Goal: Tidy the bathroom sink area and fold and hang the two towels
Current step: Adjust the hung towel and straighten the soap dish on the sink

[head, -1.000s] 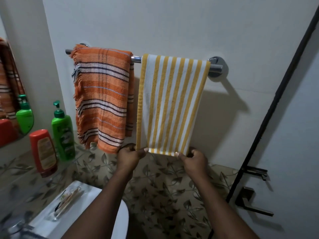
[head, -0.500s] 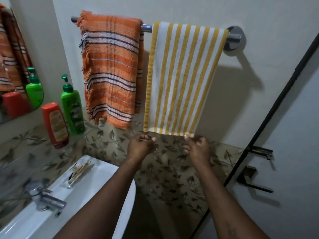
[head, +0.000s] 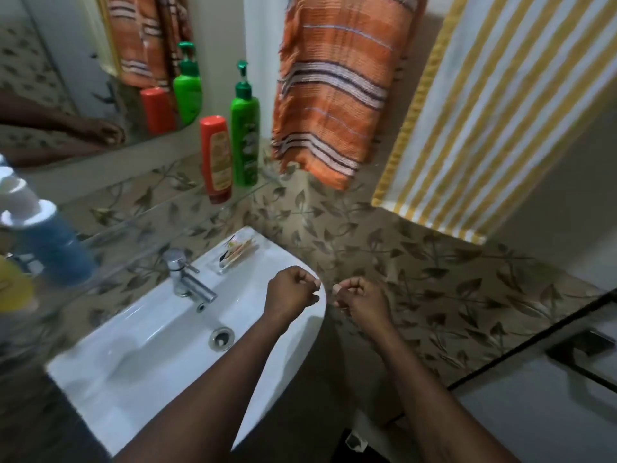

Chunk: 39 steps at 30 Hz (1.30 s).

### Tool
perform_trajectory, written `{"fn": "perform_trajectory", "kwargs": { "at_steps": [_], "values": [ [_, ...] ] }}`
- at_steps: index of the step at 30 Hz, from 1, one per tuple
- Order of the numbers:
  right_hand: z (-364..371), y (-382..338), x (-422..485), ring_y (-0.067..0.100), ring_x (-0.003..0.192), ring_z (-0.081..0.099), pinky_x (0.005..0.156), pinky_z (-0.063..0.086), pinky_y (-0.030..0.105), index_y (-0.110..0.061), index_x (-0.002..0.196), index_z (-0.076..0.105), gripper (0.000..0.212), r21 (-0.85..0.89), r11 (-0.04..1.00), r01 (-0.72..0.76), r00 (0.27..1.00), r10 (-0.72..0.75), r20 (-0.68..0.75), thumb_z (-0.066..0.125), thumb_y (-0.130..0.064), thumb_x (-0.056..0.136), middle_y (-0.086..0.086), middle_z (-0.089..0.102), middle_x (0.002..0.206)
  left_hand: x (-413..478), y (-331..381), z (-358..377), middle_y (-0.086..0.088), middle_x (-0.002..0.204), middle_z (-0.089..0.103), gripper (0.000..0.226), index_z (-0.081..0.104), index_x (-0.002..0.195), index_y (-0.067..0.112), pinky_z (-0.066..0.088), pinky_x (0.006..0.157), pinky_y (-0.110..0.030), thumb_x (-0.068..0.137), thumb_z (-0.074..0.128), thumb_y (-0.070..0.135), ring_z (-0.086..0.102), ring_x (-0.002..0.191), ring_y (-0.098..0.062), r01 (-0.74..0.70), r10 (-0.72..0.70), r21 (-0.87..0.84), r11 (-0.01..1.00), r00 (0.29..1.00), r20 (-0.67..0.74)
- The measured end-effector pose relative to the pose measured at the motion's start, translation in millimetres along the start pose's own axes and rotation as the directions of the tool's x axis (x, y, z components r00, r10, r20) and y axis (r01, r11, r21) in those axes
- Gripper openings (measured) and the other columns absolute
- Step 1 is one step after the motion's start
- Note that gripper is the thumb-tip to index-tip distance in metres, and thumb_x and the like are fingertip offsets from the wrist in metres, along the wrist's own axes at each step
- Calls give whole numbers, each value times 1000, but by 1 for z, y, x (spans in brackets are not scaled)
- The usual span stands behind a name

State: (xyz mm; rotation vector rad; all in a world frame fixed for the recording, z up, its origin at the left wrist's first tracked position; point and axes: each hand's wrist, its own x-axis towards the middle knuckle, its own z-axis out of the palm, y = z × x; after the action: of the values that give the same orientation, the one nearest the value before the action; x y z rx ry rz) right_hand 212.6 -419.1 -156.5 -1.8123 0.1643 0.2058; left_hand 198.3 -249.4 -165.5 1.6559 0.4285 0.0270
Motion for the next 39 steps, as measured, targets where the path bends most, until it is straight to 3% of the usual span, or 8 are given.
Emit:
{"fn": "perform_trajectory", "kwargs": {
  "at_steps": [6,11,17,23,27,31,34,39],
  "values": [
    [59,-1,-3,23,77,77,71,54,33,-9,92,69,9,-105,993,60,974,-35,223,76,-14,95,17,77,98,-18,-30,-53,2,81,80,10,74,84,13,67,74,-39,93,77,15,79,66,-15,52,-38,86,995,986,-162],
    [94,2,8,12,74,78,76,62,36,-23,85,72,10,-246,949,199,925,-100,365,80,-25,92,-2,78,86,-24,-48,-77,1,83,80,9,74,85,13,66,74,-37,93,77,17,79,68,-15,129,-104,64,990,948,-301],
    [104,6,37,6,75,74,77,63,36,-28,86,71,11,-314,893,322,854,-131,504,79,-34,92,-8,76,83,-24,-61,-79,3,81,78,10,73,82,16,62,66,-32,91,78,19,77,65,-12,210,-160,71,975,886,-434],
    [109,1,81,11,89,69,80,56,31,-25,86,69,15,-386,816,430,780,-120,614,78,-36,90,-10,74,92,-5,-55,-73,8,87,76,10,71,81,23,57,79,-34,90,75,25,72,89,-18,294,-108,299,908,854,-509],
    [126,-6,112,15,92,67,77,50,28,-24,86,68,16,-424,750,507,737,-122,665,80,-33,90,-10,73,95,18,-44,-68,1,105,75,12,71,98,23,52,82,-33,91,79,28,69,100,-24,322,-59,455,831,862,-503],
    [154,-11,142,21,99,67,82,52,32,-22,92,68,17,-470,650,597,703,-141,698,80,-33,89,-3,71,108,47,-40,-66,-4,137,62,36,66,127,19,53,98,-41,95,76,32,63,121,-26,301,-1,621,723,900,-436],
    [177,-14,161,28,108,65,87,52,35,-19,102,69,20,-514,561,649,701,-179,690,78,-33,90,5,65,122,72,-44,-70,-7,150,49,54,55,142,14,50,105,-47,95,76,31,52,134,-31,297,20,715,633,917,-398],
    [210,-11,190,39,124,55,93,52,43,-10,135,54,56,-632,379,676,735,-286,615,78,-26,87,17,53,136,113,-53,-89,-14,159,38,66,43,151,7,49,105,-48,94,73,19,47,137,-38,283,99,810,514,918,-384]
  ]
}}
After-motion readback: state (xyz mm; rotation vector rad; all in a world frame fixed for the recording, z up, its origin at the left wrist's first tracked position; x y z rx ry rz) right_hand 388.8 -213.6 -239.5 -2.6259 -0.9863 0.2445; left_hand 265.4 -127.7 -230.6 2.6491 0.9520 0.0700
